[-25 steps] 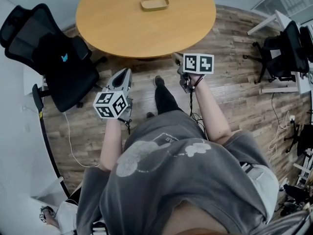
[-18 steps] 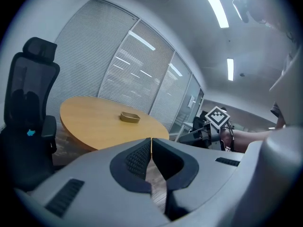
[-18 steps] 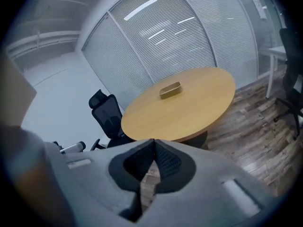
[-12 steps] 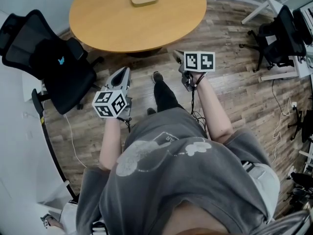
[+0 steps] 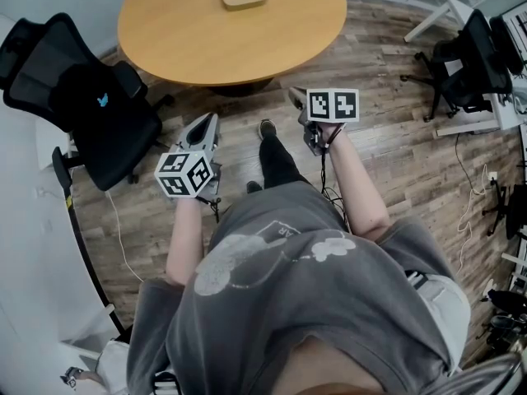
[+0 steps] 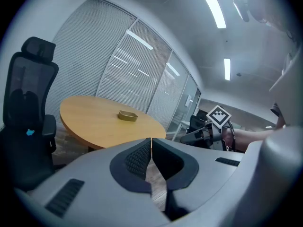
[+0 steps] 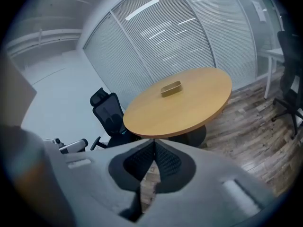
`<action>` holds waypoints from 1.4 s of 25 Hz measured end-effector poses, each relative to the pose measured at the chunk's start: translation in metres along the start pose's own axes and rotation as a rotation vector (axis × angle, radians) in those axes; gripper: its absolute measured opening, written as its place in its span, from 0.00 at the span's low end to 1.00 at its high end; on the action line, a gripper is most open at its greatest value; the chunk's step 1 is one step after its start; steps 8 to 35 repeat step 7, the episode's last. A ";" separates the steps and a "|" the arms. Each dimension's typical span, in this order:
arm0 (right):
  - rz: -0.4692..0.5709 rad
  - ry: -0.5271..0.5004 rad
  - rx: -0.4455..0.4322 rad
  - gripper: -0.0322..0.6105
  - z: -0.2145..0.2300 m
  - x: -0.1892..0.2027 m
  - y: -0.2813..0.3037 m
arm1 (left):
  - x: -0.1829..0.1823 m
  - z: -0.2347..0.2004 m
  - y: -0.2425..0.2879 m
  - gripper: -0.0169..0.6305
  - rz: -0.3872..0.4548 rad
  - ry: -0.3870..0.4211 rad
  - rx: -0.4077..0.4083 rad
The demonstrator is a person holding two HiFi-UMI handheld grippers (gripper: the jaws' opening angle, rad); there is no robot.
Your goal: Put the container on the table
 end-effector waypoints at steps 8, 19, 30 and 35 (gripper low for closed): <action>-0.015 -0.019 -0.007 0.05 -0.013 0.000 0.002 | 0.000 -0.004 -0.011 0.03 0.019 -0.014 -0.014; -0.015 -0.019 -0.007 0.05 -0.013 0.000 0.002 | 0.000 -0.004 -0.011 0.03 0.019 -0.014 -0.014; -0.015 -0.019 -0.007 0.05 -0.013 0.000 0.002 | 0.000 -0.004 -0.011 0.03 0.019 -0.014 -0.014; -0.015 -0.019 -0.007 0.05 -0.013 0.000 0.002 | 0.000 -0.004 -0.011 0.03 0.019 -0.014 -0.014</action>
Point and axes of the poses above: the fingertips, and each gripper's own axes: y forward along the fingers, z to its right, x out of its underside, the point moved 9 cm from there along -y, backward along the fingers, and after that the axes turned 4 degrees about x, right-handed, at the moved point
